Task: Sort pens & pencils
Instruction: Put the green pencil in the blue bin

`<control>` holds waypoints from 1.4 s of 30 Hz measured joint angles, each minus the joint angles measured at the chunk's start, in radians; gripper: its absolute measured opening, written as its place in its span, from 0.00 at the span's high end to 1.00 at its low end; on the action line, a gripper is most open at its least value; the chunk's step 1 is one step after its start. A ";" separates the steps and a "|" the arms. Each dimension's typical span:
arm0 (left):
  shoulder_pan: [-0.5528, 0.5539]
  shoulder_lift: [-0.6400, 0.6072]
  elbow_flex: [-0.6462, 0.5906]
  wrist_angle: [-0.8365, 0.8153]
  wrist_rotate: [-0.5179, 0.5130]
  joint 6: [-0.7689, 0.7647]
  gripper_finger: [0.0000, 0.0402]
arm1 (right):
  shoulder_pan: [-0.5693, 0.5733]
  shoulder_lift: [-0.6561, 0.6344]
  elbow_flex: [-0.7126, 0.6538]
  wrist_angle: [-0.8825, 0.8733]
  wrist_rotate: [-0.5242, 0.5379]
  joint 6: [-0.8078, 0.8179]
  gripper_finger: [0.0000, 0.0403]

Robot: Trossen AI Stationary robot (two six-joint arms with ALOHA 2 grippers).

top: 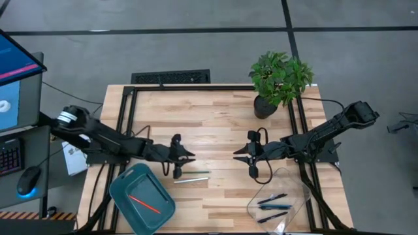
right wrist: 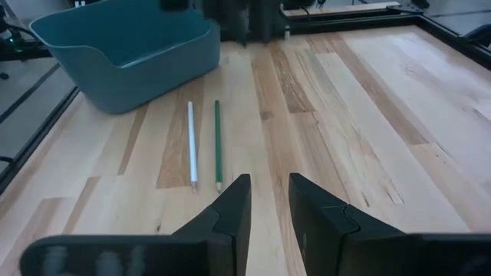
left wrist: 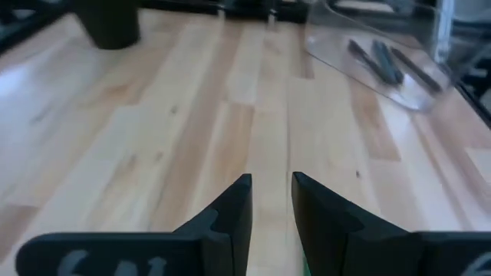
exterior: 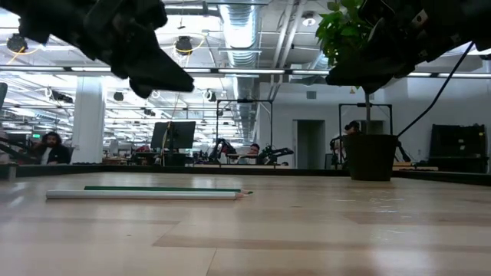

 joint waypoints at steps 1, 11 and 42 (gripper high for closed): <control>0.000 0.023 0.000 0.021 0.013 0.011 0.79 | 0.000 0.000 0.000 0.000 0.000 0.000 0.72; 0.000 0.213 0.000 0.140 0.110 -0.010 0.79 | 0.000 0.000 0.000 -0.002 0.000 0.000 0.72; -0.025 0.284 0.003 0.125 0.157 -0.121 0.79 | 0.000 0.000 0.000 -0.001 0.000 0.001 0.72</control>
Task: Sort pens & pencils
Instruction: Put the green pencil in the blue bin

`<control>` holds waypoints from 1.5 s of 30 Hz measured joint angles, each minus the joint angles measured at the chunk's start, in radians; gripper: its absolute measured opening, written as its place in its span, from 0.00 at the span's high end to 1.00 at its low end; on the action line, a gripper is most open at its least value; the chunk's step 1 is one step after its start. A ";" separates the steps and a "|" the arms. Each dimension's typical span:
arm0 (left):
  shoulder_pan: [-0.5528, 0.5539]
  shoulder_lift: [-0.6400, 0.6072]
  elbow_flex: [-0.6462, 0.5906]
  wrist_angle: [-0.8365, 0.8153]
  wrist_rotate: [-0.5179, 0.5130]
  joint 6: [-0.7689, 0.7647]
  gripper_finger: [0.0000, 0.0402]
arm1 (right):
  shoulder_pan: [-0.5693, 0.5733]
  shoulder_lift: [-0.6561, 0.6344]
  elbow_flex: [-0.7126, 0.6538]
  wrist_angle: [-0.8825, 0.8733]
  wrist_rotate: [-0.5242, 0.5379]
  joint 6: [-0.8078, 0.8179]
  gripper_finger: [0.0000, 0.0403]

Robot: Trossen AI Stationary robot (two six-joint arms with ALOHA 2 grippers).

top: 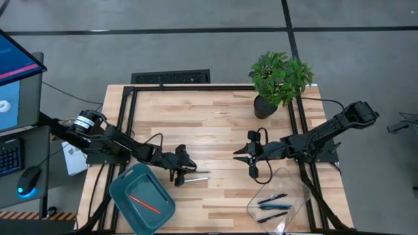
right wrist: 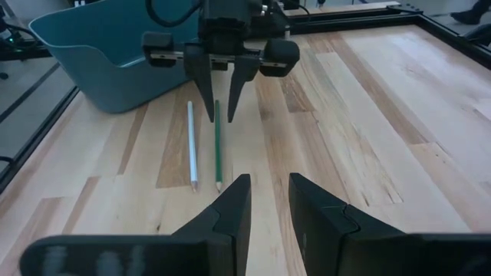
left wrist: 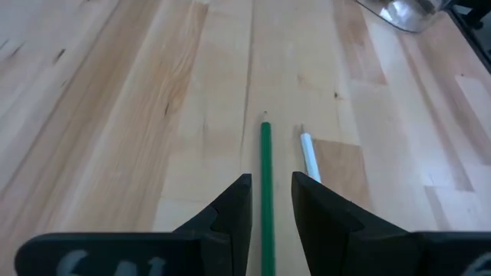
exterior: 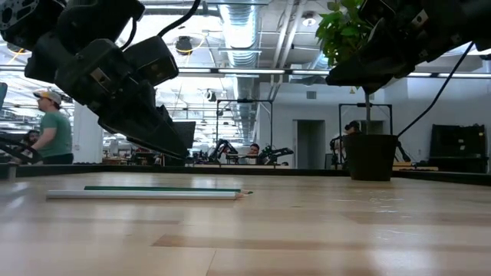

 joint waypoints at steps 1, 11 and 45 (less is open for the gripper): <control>0.000 0.000 0.004 -0.004 0.000 0.000 0.79 | 0.000 0.000 0.000 0.001 0.000 0.000 0.72; 0.000 0.000 0.053 -0.065 -0.016 0.035 0.79 | 0.000 0.000 0.000 0.001 0.000 0.003 0.72; 0.022 0.213 0.133 0.023 0.050 0.100 0.79 | 0.000 0.000 0.000 0.013 0.000 0.009 0.72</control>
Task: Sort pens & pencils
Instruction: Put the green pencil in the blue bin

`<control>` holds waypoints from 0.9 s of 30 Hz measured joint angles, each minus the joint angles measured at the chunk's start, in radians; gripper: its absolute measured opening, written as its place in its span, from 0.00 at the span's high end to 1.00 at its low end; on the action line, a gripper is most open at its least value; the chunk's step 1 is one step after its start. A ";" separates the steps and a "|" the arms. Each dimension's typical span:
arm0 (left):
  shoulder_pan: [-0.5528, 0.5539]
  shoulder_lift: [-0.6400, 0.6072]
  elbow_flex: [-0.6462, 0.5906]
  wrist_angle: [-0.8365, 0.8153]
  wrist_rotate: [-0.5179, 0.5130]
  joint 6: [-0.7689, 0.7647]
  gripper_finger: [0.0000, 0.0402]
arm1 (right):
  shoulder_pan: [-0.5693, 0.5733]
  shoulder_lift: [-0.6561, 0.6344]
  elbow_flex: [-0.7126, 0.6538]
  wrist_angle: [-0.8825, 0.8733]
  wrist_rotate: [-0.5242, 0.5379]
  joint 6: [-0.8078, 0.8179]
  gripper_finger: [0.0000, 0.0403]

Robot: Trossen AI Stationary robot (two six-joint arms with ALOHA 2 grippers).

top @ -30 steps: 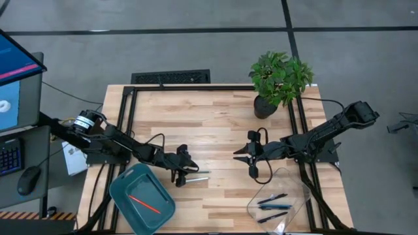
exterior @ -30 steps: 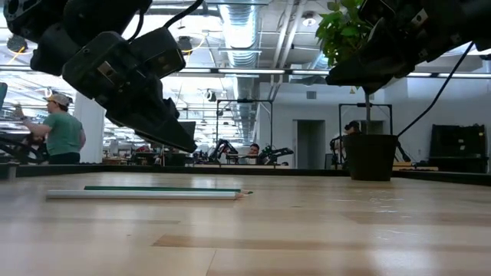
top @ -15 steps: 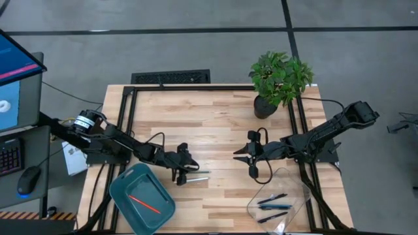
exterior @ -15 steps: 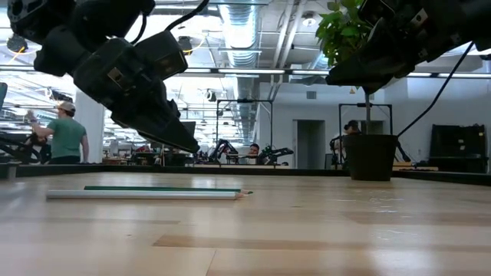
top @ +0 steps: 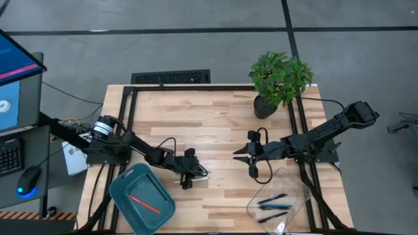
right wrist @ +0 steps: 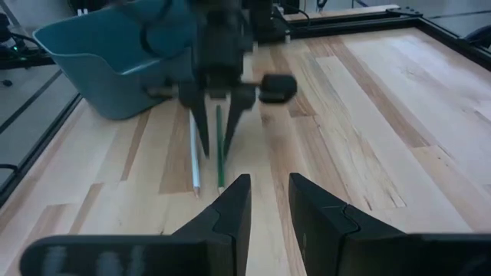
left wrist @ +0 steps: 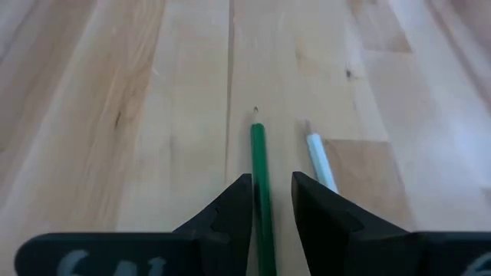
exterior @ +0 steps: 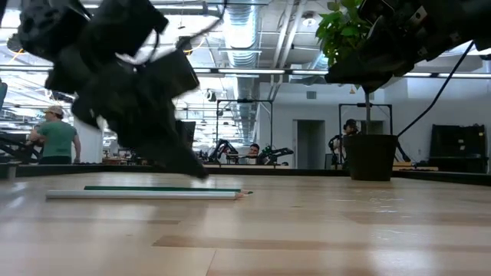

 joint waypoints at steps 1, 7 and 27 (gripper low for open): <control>0.002 0.015 0.010 0.002 0.000 0.005 0.79 | 0.000 0.000 0.000 -0.003 0.000 0.000 0.72; 0.007 0.027 0.022 -0.002 -0.028 0.008 0.79 | 0.000 0.000 0.000 -0.013 0.000 0.000 0.72; -0.002 0.032 0.020 0.010 -0.052 -0.155 0.79 | 0.000 0.000 0.000 -0.015 0.000 0.000 0.72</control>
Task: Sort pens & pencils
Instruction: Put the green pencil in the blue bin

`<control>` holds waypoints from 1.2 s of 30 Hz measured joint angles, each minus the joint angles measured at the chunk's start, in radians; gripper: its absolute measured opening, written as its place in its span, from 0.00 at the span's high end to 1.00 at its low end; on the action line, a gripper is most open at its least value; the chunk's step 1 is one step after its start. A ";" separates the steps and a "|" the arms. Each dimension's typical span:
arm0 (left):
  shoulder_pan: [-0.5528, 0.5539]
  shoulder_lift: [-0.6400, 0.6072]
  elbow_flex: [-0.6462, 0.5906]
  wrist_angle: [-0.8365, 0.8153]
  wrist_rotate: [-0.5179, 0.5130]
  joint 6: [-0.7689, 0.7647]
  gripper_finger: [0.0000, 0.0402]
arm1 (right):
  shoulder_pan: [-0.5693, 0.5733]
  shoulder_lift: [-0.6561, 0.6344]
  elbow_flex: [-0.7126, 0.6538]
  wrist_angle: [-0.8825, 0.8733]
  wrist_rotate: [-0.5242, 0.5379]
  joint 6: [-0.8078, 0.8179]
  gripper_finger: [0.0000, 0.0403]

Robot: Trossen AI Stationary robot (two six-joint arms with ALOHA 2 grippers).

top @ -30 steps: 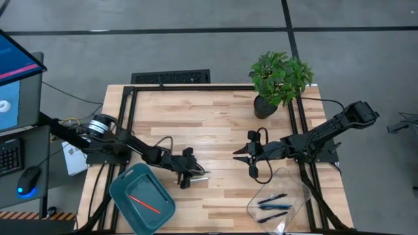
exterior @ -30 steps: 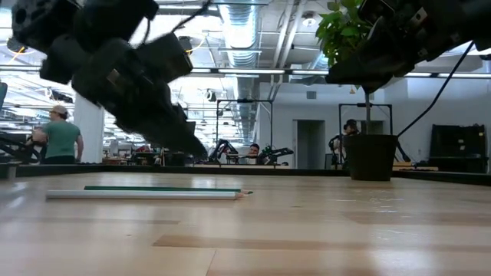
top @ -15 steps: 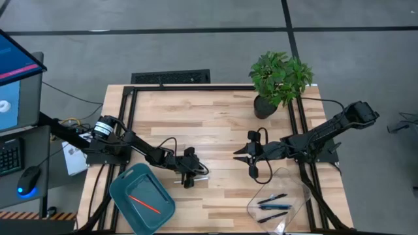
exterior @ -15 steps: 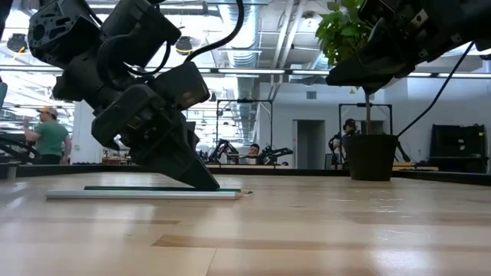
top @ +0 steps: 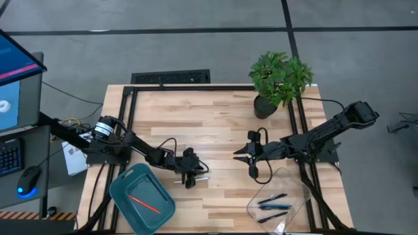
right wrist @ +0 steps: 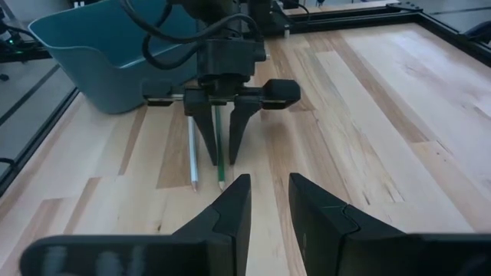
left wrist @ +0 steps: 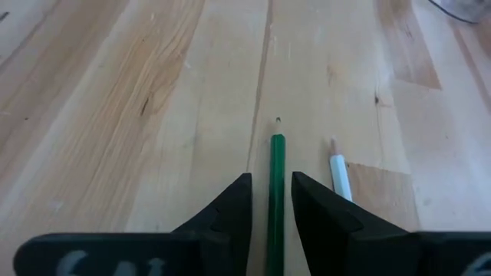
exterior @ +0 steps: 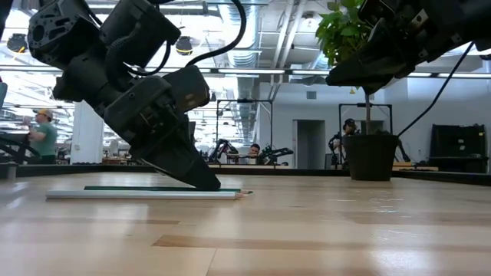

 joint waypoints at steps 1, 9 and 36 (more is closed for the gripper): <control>-0.003 0.000 0.000 0.002 -0.003 -0.001 0.79 | 0.000 0.000 0.000 0.000 0.000 0.000 0.72; -0.040 0.005 0.000 0.006 -0.085 0.069 0.79 | 0.000 0.000 0.000 0.000 0.000 0.000 0.72; -0.024 0.145 0.002 0.180 -0.096 0.141 0.79 | 0.000 0.000 0.000 0.000 0.000 0.000 0.72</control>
